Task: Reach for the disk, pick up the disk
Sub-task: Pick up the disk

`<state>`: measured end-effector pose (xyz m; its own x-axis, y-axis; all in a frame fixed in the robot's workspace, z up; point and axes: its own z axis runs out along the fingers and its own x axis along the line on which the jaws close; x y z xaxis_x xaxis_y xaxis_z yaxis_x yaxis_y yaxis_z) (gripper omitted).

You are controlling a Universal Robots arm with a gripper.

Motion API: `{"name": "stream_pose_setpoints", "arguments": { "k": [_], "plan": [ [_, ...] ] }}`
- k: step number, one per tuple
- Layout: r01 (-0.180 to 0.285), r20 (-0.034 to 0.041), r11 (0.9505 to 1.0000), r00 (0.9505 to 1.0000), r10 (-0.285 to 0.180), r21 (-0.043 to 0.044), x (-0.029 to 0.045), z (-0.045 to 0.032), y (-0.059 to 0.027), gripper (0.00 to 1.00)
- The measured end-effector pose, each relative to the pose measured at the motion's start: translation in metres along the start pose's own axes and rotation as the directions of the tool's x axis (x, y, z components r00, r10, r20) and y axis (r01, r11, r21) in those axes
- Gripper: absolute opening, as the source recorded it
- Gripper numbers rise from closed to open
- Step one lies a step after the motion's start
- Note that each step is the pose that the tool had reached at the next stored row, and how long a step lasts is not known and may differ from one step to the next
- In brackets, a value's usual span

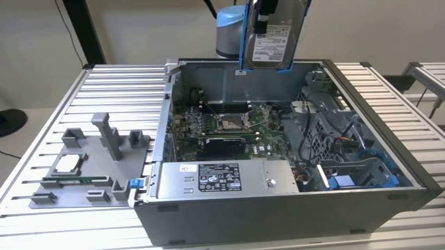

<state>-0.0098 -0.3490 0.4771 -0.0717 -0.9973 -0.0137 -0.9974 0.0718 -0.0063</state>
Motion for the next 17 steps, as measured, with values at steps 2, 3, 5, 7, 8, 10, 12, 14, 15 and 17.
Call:
{"name": "stream_pose_setpoints", "arguments": {
  "k": [2, 3, 5, 7, 8, 10, 12, 14, 15, 17],
  "plan": [
    [0.000, 0.0000, 1.0000, 1.0000, 0.000, 0.0000, -0.0003, 0.0000, -0.0044, 0.00],
    [0.000, -0.0001, 1.0000, 1.0000, 0.000, 0.0000, -0.0005, 0.0000, -0.0064, 0.00],
    [0.000, 0.0000, 1.0000, 1.0000, 0.000, 0.0000, -0.0009, 0.0001, -0.0125, 0.00],
    [0.000, 0.0000, 1.0000, 1.0000, 0.000, 0.0000, -0.0012, 0.0001, -0.0155, 0.00],
    [0.000, 0.0000, 1.0000, 1.0000, 0.000, 0.0000, -0.0013, 0.0001, -0.0169, 0.00],
    [0.000, 0.0000, 1.0000, 1.0000, 0.000, 0.0000, -0.0014, 0.0002, -0.0189, 0.00],
    [0.000, 0.0001, 1.0000, 1.0000, 0.000, 0.0000, -0.0015, 0.0002, -0.0200, 0.00],
    [0.000, 0.0000, 1.0000, 1.0000, 0.000, 0.0000, -0.0015, 0.0002, -0.0201, 0.00],
    [0.000, -0.0001, 1.0000, 1.0000, 0.000, 0.0000, -0.0015, 0.0001, -0.0202, 0.00],
    [0.000, -0.0001, 1.0000, 1.0000, 0.000, 0.0000, -0.0015, 0.0002, -0.0206, 0.00]
  ]
}}
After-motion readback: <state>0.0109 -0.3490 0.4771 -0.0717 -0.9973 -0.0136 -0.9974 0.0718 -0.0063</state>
